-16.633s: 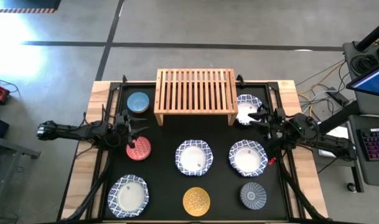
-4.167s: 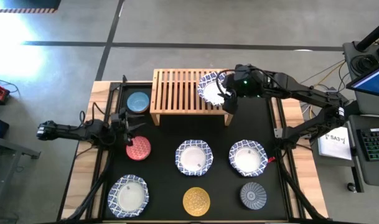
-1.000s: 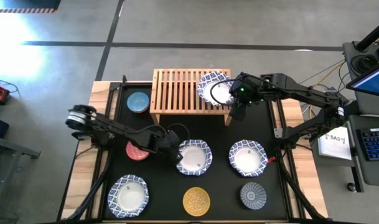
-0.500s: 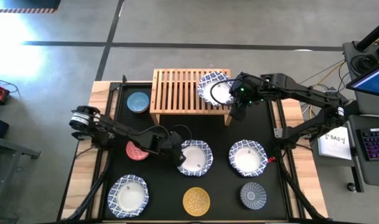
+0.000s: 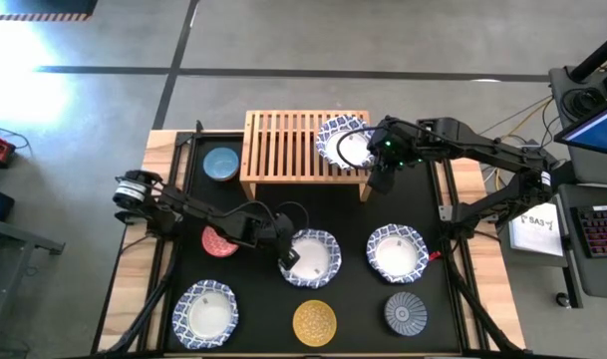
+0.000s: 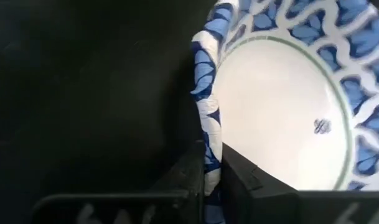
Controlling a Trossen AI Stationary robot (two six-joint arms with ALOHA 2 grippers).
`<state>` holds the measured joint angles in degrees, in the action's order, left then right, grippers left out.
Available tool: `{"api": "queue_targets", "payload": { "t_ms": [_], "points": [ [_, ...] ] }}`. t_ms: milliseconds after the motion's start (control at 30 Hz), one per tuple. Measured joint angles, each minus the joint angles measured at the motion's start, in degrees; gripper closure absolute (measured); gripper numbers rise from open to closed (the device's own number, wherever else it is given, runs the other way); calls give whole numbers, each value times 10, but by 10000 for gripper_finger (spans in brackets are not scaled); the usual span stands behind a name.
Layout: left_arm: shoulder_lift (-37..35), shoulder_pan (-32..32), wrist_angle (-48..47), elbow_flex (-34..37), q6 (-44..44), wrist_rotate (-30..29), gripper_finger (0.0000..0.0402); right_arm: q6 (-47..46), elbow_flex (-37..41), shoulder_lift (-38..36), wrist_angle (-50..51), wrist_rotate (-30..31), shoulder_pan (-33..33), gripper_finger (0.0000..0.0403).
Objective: Place and stack bowls onto a shelf
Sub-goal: Stack the white patterned bowl on top of the other white patterned bowl on the shelf
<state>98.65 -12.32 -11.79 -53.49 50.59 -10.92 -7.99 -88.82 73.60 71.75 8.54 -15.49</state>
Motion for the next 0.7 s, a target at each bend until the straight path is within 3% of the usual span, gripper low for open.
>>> {"api": "queue_targets", "payload": {
  "t_ms": [300, 500, 700],
  "points": [
    [-18, -3, -35, -69, -70, 2, 400, -5, 0, 0, 0, -21, 0, 188],
    [-32, -3, -164, -144, -99, -86, 401, -17, 0, 0, -3, -76, 0, 188],
    [-35, -3, -259, -232, -139, -167, 401, -26, 0, 0, -9, -90, 4, 188]
  ]
}}
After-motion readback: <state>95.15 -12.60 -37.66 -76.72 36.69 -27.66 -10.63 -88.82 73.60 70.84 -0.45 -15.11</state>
